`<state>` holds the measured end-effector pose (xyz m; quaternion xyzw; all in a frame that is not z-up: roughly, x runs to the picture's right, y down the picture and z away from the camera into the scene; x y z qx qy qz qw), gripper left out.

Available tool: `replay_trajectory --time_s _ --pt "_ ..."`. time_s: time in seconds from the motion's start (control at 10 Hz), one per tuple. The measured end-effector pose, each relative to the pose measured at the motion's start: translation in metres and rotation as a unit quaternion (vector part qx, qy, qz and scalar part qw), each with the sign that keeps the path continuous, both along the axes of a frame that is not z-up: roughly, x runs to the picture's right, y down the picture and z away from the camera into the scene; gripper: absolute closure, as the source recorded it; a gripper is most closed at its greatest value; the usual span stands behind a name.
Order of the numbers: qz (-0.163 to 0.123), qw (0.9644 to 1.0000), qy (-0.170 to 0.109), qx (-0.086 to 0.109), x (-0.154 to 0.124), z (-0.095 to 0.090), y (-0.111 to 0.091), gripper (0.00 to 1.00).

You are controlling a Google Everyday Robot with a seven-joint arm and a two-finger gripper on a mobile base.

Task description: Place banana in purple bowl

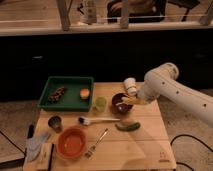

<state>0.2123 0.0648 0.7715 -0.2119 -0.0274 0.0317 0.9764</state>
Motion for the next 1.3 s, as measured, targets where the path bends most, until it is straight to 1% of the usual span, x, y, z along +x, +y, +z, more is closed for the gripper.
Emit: replay_trajectory --time_s 0.6,1.3 --pt "0.015 0.9998 -0.012 0.004 -0.003 0.021 -0.012 0.96" --pt "0.035 0.9990 -0.030 0.000 -0.008 0.048 -0.016 0.96"
